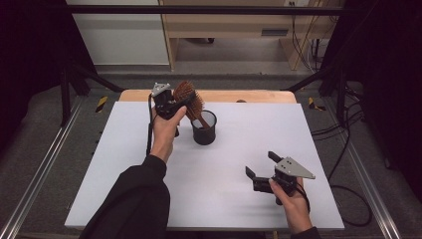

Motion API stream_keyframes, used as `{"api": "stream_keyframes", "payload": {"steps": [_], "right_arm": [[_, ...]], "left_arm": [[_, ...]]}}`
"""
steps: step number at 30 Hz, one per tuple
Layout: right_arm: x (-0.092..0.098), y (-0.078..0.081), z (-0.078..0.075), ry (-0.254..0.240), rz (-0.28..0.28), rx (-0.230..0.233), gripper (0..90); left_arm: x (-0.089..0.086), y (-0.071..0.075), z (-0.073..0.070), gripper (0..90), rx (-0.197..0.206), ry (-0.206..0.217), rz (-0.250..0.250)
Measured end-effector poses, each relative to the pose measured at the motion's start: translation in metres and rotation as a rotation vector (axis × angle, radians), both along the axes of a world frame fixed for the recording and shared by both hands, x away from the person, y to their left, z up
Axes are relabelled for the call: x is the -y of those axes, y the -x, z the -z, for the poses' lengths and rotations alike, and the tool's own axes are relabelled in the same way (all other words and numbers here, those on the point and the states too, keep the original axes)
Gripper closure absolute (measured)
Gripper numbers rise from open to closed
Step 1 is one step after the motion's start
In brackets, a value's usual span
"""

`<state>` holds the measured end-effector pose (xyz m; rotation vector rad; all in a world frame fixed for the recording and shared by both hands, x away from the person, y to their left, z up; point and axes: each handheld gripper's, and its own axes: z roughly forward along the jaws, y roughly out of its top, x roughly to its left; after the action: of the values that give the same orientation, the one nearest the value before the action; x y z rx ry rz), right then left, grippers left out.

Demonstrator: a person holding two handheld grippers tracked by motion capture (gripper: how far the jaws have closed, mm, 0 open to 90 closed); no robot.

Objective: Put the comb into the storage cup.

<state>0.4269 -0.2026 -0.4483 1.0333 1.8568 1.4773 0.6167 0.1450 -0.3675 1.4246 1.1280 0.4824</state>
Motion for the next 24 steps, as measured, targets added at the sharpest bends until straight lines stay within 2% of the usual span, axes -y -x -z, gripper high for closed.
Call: {"api": "stream_keyframes", "payload": {"steps": [24], "right_arm": [[-0.0001, -0.0009, 0.0012, 0.000, 0.001, -0.006, 3.5]], "left_arm": [[-0.0067, -0.0055, 0.0024, 38.5, 0.003, -0.014, -0.014]]}}
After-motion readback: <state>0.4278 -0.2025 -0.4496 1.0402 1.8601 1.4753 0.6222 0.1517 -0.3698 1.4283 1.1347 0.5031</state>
